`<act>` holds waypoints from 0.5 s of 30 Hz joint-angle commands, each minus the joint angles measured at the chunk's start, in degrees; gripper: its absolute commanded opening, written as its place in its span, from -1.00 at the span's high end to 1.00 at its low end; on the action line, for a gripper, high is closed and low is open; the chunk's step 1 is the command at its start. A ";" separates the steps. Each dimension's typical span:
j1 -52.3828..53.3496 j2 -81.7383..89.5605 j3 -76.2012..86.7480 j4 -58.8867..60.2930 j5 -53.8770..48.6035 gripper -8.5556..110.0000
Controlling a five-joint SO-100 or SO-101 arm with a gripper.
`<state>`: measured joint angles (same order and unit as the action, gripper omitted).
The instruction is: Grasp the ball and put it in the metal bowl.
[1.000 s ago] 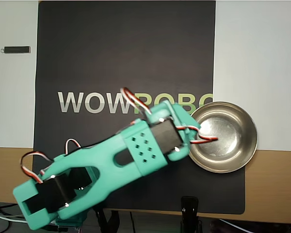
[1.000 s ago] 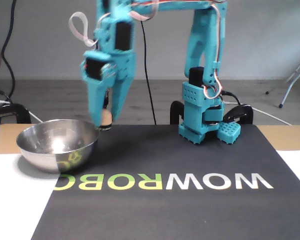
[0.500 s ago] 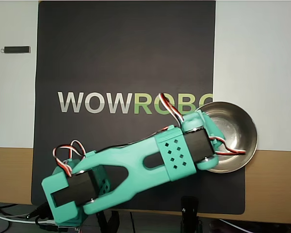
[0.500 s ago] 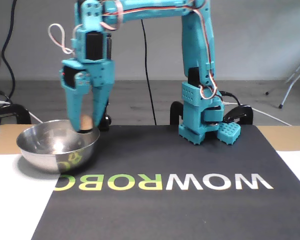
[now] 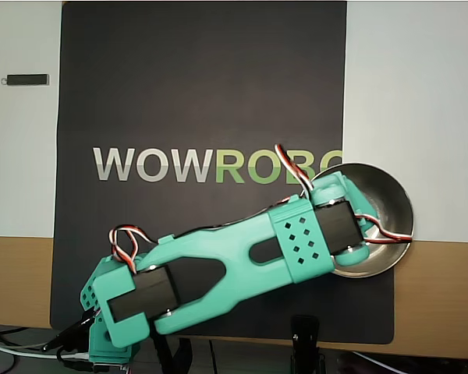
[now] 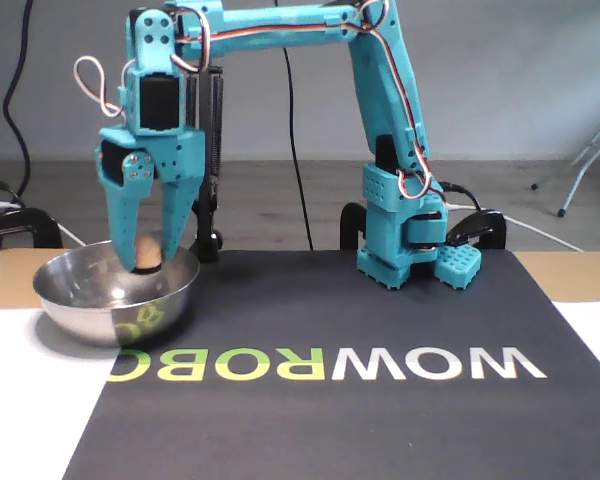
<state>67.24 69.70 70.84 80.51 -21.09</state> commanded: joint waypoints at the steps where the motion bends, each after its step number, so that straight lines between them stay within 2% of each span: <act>1: 0.53 -0.26 -2.81 -0.35 -0.09 0.52; 15: 0.53 -1.05 -2.81 -0.44 -0.09 0.52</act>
<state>67.76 68.12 70.31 80.51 -21.09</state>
